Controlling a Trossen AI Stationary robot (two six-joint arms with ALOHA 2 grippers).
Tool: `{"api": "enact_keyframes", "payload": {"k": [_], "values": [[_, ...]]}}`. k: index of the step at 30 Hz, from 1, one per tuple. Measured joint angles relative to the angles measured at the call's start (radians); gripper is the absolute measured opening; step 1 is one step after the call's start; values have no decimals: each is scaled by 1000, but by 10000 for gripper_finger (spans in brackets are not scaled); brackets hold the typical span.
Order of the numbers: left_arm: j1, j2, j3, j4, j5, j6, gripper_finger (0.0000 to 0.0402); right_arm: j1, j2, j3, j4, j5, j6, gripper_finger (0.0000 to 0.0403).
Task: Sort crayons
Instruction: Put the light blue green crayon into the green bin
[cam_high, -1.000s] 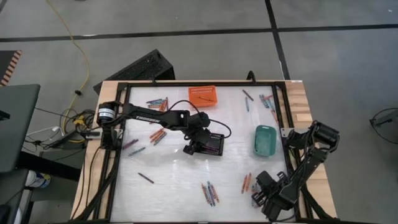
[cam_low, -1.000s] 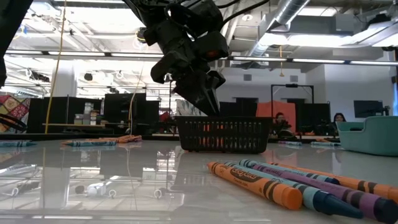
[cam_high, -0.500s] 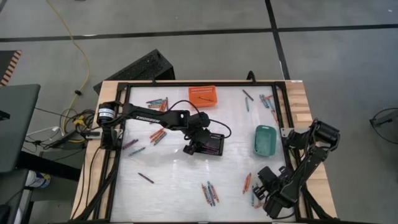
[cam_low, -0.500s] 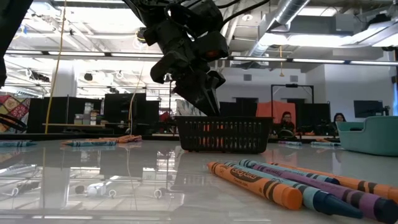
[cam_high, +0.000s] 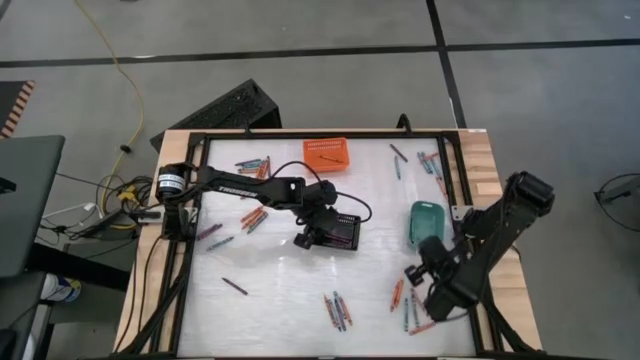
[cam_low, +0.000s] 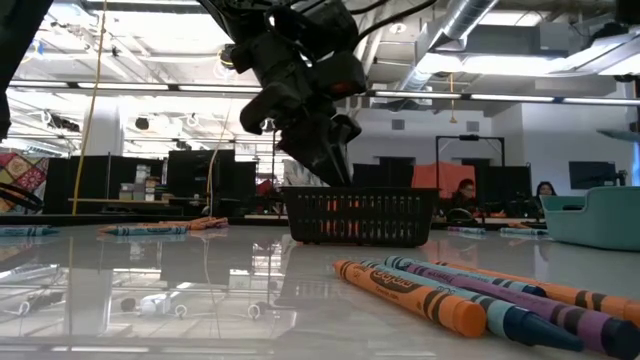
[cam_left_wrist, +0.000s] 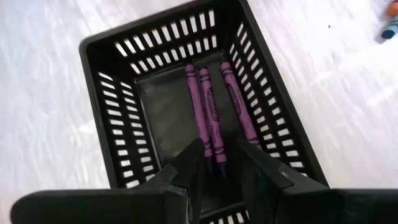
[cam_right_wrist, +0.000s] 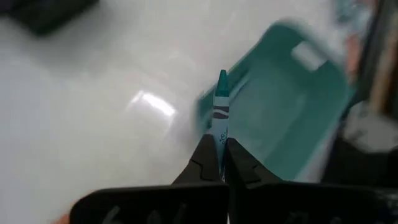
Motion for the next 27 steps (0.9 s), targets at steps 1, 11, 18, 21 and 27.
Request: {"api": "enact_keyframes", "payload": {"k": [1,11,18,21,27], "values": [[0,0,0,-5,0,0,81,-20,-13,0,-22,5,-8,0],[-29,-2,4,-59,3,-3,81,-222,-199,-160,36,21,-108,0],[-73,-4,93,-192,4,7,81,-306,-352,-369,278,3,-144,5],[-95,-4,129,-226,5,7,81,-332,-368,-395,317,2,-162,13],[-147,-4,158,-272,4,13,81,-372,-360,-396,319,1,-192,53]]}}
